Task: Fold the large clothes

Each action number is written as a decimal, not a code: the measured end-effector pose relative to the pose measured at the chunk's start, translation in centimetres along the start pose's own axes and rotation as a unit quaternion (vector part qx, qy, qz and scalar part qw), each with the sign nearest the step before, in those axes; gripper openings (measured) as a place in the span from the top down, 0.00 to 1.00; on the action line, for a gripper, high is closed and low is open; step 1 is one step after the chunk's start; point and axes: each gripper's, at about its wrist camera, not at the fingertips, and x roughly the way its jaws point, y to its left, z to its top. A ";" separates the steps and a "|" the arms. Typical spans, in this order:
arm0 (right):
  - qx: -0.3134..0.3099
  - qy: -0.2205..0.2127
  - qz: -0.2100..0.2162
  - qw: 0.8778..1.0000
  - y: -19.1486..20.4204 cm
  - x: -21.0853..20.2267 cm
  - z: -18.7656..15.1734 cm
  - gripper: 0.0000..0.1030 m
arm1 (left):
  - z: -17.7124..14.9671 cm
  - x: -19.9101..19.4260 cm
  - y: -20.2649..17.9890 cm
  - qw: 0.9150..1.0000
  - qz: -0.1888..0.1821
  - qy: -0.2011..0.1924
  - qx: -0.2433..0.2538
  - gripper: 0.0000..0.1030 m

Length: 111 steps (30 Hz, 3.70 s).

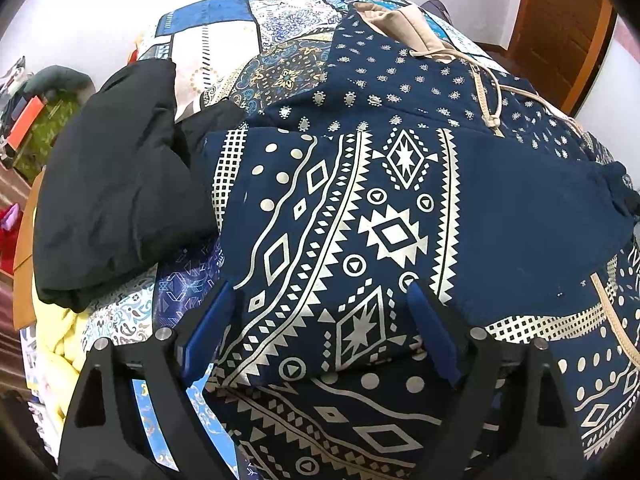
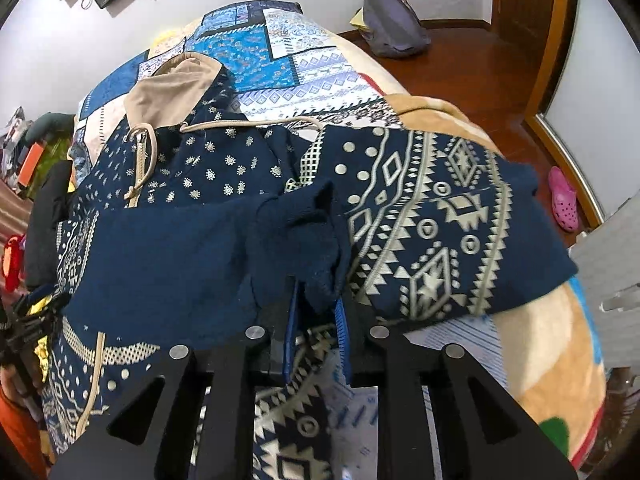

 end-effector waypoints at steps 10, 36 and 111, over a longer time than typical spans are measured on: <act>0.020 -0.055 -0.013 0.998 -3.1 -6.0 1.3 0.81 | 2.8 -3.8 0.0 0.999 0.002 -0.043 -0.004 0.15; 0.272 -0.012 -0.016 0.962 -17.2 1.0 0.7 0.46 | 7.9 -2.7 -7.5 0.995 -0.071 -0.061 0.036 0.15; 0.166 0.005 0.004 0.986 -4.6 -1.0 1.7 0.57 | 2.6 -4.5 -6.0 0.995 -0.076 -0.056 0.039 0.15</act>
